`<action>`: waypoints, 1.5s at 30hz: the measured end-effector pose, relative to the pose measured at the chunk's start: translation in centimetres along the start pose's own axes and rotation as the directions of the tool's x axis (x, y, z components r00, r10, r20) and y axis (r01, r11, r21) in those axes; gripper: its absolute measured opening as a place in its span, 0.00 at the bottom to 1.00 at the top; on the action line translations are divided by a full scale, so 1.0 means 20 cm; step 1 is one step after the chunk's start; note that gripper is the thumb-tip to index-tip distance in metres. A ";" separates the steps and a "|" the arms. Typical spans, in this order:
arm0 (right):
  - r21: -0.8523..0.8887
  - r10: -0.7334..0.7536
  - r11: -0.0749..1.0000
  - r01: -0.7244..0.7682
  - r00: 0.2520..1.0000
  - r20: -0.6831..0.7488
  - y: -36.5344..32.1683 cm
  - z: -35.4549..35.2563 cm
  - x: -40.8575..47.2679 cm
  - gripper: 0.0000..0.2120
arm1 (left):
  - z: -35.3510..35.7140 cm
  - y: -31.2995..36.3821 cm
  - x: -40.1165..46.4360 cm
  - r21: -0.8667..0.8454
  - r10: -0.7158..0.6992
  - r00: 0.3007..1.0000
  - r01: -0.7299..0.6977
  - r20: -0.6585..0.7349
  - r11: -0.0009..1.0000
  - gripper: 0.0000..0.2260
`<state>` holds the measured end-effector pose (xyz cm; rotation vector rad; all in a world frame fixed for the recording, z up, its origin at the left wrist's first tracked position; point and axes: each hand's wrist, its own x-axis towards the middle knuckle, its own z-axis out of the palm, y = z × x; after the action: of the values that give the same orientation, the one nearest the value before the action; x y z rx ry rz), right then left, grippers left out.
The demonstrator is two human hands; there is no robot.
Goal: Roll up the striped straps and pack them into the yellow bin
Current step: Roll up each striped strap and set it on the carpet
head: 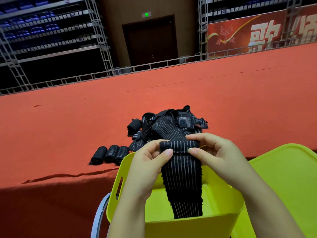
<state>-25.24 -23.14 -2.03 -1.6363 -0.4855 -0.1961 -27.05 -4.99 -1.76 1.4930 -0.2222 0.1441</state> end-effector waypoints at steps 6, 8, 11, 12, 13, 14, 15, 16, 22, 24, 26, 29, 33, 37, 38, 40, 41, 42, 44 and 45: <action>-0.158 -0.182 0.973 0.170 0.981 -0.064 -0.02 0.00 0.00 0.14 | 0.02 0.00 -0.01 -0.021 -0.037 0.998 0.038 0.042 0.999 0.05; -0.164 -0.206 0.968 0.191 0.975 -0.082 -0.01 0.00 0.00 0.14 | 0.02 0.00 -0.01 -0.014 -0.042 0.998 0.043 0.049 0.999 0.09; -0.147 -0.202 0.971 0.188 0.975 -0.091 0.00 0.00 0.00 0.16 | 0.04 0.02 -0.01 -0.020 -0.030 0.999 0.030 0.020 0.999 0.13; -0.130 -0.191 0.975 0.179 0.978 -0.089 0.00 0.00 0.00 0.15 | 0.04 0.02 -0.01 -0.021 -0.022 1.000 0.023 0.009 1.000 0.13; -0.111 -0.172 0.981 0.162 0.982 -0.084 -0.01 0.00 0.00 0.15 | 0.05 0.02 -0.01 -0.023 -0.016 1.000 0.016 -0.002 1.000 0.13; -0.087 -0.147 0.986 0.140 0.986 -0.078 -0.01 -0.01 0.00 0.14 | 0.05 0.01 0.00 -0.024 -0.011 1.000 0.011 -0.008 1.000 0.12; -0.051 -0.117 0.992 0.113 0.991 -0.068 -0.01 -0.01 0.00 0.12 | 0.04 0.01 0.00 -0.025 -0.008 1.000 0.008 -0.014 1.000 0.11; -0.012 -0.077 0.997 0.077 0.995 -0.059 -0.01 -0.01 0.00 0.09 | 0.04 0.01 0.00 -0.026 -0.003 1.000 0.003 -0.014 1.000 0.09; 0.141 0.085 0.987 -0.073 0.993 -0.081 -0.01 -0.02 0.01 0.10 | 0.04 0.00 0.01 -0.060 0.033 0.999 -0.033 -0.005 0.998 0.14; 0.184 0.122 0.977 -0.109 0.991 -0.061 -0.01 -0.01 0.01 0.12 | 0.04 0.01 0.01 -0.086 0.039 0.999 -0.038 0.012 0.996 0.16; 0.208 0.128 0.972 -0.114 0.990 -0.054 -0.01 -0.01 0.01 0.13 | 0.04 0.00 0.01 -0.065 0.040 0.999 -0.039 0.013 0.997 0.16; 0.211 0.098 0.974 -0.087 0.994 -0.046 -0.02 0.00 0.00 0.14 | 0.04 -0.01 0.02 -0.008 0.042 0.999 -0.042 0.002 0.999 0.15; 0.132 0.066 0.989 -0.064 0.998 -0.006 -0.01 -0.01 -0.01 0.14 | 0.03 -0.01 0.02 0.015 0.065 0.998 -0.065 -0.017 0.998 0.15; 0.056 0.006 0.998 -0.006 1.000 -0.009 -0.01 -0.02 -0.01 0.14 | 0.04 -0.02 0.02 0.002 0.052 0.999 -0.052 -0.008 0.999 0.16; 0.060 -0.007 0.998 0.008 1.000 -0.021 0.00 -0.02 -0.01 0.14 | 0.03 -0.01 0.02 -0.004 0.044 0.999 -0.044 -0.002 0.999 0.16; 0.069 -0.034 0.997 0.038 0.998 -0.050 0.01 -0.02 0.00 0.14 | 0.03 -0.01 0.02 -0.006 0.020 1.000 -0.020 0.019 1.000 0.14; 0.071 -0.048 0.996 0.052 0.997 -0.063 0.01 -0.03 0.00 0.14 | 0.03 -0.01 0.02 0.006 0.004 0.999 -0.004 0.037 1.000 0.13; 0.070 -0.059 0.996 0.064 0.996 -0.074 0.01 -0.03 0.00 0.14 | 0.02 -0.01 0.02 0.024 -0.016 0.998 0.014 0.056 1.000 0.12; 0.061 -0.075 0.995 0.081 0.993 -0.088 0.01 -0.03 0.00 0.17 | 0.02 -0.02 0.02 0.045 -0.054 0.996 0.050 0.075 0.998 0.13; 0.054 -0.082 0.995 0.087 0.992 -0.095 0.01 -0.03 0.01 0.19 | 0.02 -0.02 0.02 0.045 -0.059 0.996 0.056 0.071 0.997 0.13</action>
<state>-24.92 -23.69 -2.16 -1.5444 -0.4857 -0.3167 -26.64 -5.51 -2.05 1.5476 -0.2358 0.0488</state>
